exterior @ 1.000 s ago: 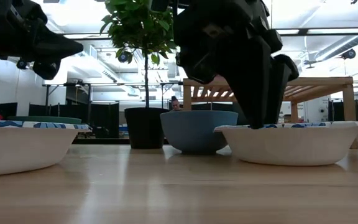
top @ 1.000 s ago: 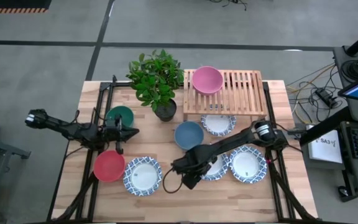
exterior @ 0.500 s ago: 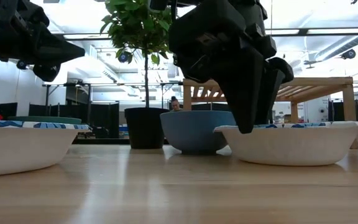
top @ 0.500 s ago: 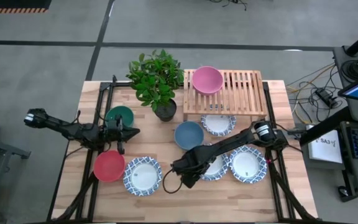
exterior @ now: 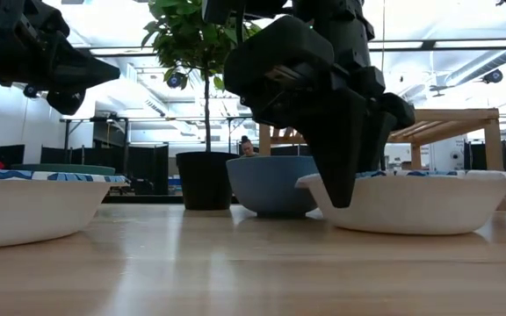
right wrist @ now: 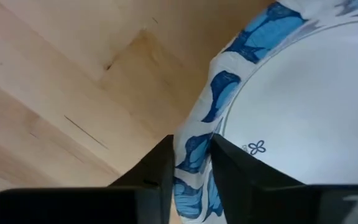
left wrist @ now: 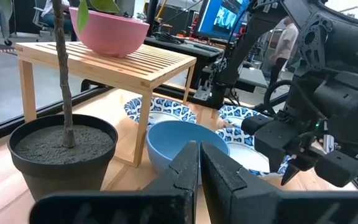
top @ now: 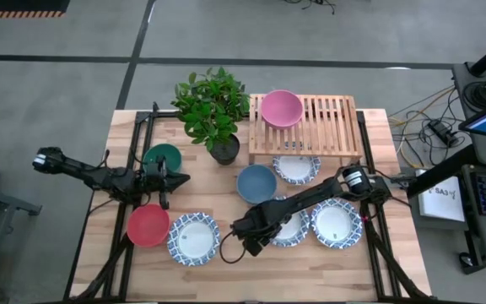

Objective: Place and stack bowls onto a shelf
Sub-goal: Put the white patterned bowl on the shelf

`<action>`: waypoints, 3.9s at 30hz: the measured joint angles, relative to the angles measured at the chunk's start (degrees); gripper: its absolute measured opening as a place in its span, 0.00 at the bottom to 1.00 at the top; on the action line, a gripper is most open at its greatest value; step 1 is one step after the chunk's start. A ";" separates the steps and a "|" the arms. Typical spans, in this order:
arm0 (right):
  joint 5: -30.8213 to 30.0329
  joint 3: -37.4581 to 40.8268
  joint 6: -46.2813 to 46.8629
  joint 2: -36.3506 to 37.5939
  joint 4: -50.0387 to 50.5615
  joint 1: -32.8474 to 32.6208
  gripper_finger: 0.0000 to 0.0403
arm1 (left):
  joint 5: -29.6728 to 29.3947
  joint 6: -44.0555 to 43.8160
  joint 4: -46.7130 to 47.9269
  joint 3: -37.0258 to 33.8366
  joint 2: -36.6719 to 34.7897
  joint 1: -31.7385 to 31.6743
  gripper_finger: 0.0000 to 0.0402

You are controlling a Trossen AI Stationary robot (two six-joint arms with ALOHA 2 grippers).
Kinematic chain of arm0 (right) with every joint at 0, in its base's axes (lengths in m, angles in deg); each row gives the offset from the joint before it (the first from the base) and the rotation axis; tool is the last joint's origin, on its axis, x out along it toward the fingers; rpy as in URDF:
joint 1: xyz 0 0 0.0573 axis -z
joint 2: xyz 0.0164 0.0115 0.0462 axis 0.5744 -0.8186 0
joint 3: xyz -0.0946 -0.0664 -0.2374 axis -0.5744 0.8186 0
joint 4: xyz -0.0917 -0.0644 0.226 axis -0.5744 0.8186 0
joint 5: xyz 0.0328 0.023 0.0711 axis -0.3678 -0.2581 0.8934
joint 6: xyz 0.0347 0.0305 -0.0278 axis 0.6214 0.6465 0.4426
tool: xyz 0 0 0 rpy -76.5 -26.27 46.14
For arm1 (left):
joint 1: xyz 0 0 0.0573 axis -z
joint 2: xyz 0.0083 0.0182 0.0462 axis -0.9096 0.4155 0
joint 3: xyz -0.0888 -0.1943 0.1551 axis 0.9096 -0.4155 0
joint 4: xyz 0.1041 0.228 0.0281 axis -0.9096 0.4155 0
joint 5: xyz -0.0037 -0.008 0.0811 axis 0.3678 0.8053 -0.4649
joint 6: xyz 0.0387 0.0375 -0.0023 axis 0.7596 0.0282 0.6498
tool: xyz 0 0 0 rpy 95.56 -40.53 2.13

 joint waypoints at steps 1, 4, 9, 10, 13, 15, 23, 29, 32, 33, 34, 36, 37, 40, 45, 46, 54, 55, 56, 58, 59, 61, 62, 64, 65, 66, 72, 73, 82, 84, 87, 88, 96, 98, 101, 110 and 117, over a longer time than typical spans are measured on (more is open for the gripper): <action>0.00 0.00 0.15 0.03 0.06 -0.05 0.18 | -0.01 0.01 0.03 0.00 -0.02 0.00 0.00; 0.28 -0.22 0.18 0.13 0.11 -0.13 0.13 | -0.01 0.00 0.02 0.00 -0.01 0.00 0.00; 1.23 -2.77 0.16 0.13 0.70 -0.29 0.10 | 0.00 0.00 0.00 0.00 0.03 0.00 0.00; 1.64 -3.73 0.19 0.13 0.82 -0.29 0.10 | 0.00 -0.02 0.02 0.00 0.04 0.00 0.00; 2.77 -7.54 0.18 0.13 1.63 -0.29 0.09 | 0.00 -0.02 0.02 0.00 0.04 -0.01 0.00; 2.79 -10.85 0.01 0.13 3.22 -0.29 0.09 | -0.02 -0.02 0.02 0.00 0.04 0.00 0.00; 5.54 -26.64 -6.83 0.13 5.64 -0.29 0.09 | -0.01 -0.17 0.02 0.00 0.07 0.00 0.00; 5.38 -32.29 -13.29 2.53 6.06 -0.29 0.09 | -0.02 -0.17 -0.02 0.00 0.42 0.00 0.00; 3.60 -32.09 -14.96 4.73 9.51 -0.19 0.09 | -0.02 -0.18 -0.24 0.00 0.63 0.00 0.00; 2.42 -32.09 -15.61 5.26 11.32 -0.15 0.09 | -0.02 -0.20 -0.06 0.00 0.63 -0.01 0.00; 0.70 -32.09 -16.33 6.15 13.12 -0.06 0.09 | -0.03 -0.20 -0.13 0.00 0.63 0.00 0.00; -3.56 -32.09 -18.36 7.52 17.56 -0.01 0.09 | -0.03 -0.20 -0.14 0.00 0.60 0.00 0.00; -5.81 -32.09 -19.50 8.52 19.70 -0.03 0.09 | -0.02 -0.20 -0.22 0.00 0.61 0.00 0.00; -13.56 -32.06 -22.85 10.92 26.37 -0.01 0.09 | -0.02 -0.20 -0.27 0.00 0.71 -0.01 0.00; -23.49 -30.36 -29.97 16.02 26.89 0.65 0.09 | -0.06 -0.17 -0.30 0.00 0.89 0.00 0.00; -25.26 -30.36 -30.87 16.96 26.91 0.94 0.09 | -0.07 -0.17 -0.24 0.00 0.88 0.00 0.00; -48.25 -29.73 -49.28 23.07 27.92 1.89 0.09 | -0.17 -0.17 -0.17 0.02 1.49 0.00 0.00; -50.41 -29.73 -51.88 23.78 27.94 2.18 0.09 | -0.22 -0.16 -0.30 0.02 1.52 0.00 0.00; -52.83 -29.73 -54.06 24.36 27.94 2.78 0.09 | -0.36 -0.17 -0.29 0.02 1.53 0.00 0.00; -56.33 -29.73 -56.87 25.66 27.96 4.47 0.09 | -0.71 -0.17 -0.29 0.02 1.53 -0.01 0.00; -57.13 -29.71 -57.54 26.18 27.98 5.65 0.09 | -0.89 -0.17 -0.36 0.02 1.53 0.00 0.00; -57.36 -29.44 -57.55 27.61 27.96 8.64 0.09 | -1.19 -0.17 -0.50 0.02 1.53 -0.01 0.00; -56.92 -29.09 -57.32 28.31 27.96 10.36 0.09 | -1.20 -0.17 -0.57 0.02 1.55 0.00 0.00; -54.41 -28.07 -57.09 29.90 27.98 14.45 0.09 | -1.20 -0.17 -0.87 0.02 1.59 -0.02 0.00; -52.52 -27.31 -57.06 30.61 27.98 16.57 0.09 | -1.25 -0.17 -0.82 0.02 1.57 -0.01 0.00; -50.58 -26.48 -56.88 31.31 28.00 18.77 0.09 | -1.29 -0.17 -0.83 0.02 1.60 -0.02 0.00; -39.84 -18.46 -55.51 35.54 27.98 32.51 0.09 | -1.53 -0.17 -0.99 0.02 1.57 -0.01 0.00; -39.06 -16.75 -55.51 36.34 27.98 34.43 0.09 | -1.52 -0.17 -1.06 0.02 1.53 0.00 0.00; -32.39 0.64 -54.57 43.41 28.02 44.89 0.09 | -1.60 -0.17 -1.16 0.02 1.53 -0.01 0.00; -30.66 4.05 -53.58 44.47 28.01 45.17 0.09 | -1.61 -0.17 -1.15 0.02 1.53 -0.01 0.00; -29.97 8.41 -52.95 45.42 28.00 45.10 0.09 | -1.64 -0.02 -1.11 0.02 1.53 0.00 0.00; -29.67 9.58 -52.89 45.53 27.93 45.08 0.09 | -1.64 -0.02 -1.11 0.02 1.53 -0.02 0.00; -27.81 13.47 -52.48 43.97 27.92 45.10 0.09 | -1.70 0.02 -1.09 0.02 1.53 -0.01 0.00; -27.36 13.51 -52.40 43.47 27.81 45.10 0.09 | -1.70 0.02 -1.09 0.02 1.54 0.00 0.00; -25.72 13.51 -52.47 42.82 27.14 45.10 0.09 | -1.73 0.04 -1.09 0.02 1.53 0.00 0.00; -23.11 13.42 -51.45 41.79 23.57 45.10 0.13 | -1.73 0.04 -1.06 0.02 1.54 -0.01 0.00; -22.89 13.42 -48.79 41.70 22.85 45.10 0.29 | -1.73 0.04 -1.05 0.02 1.53 -0.01 0.00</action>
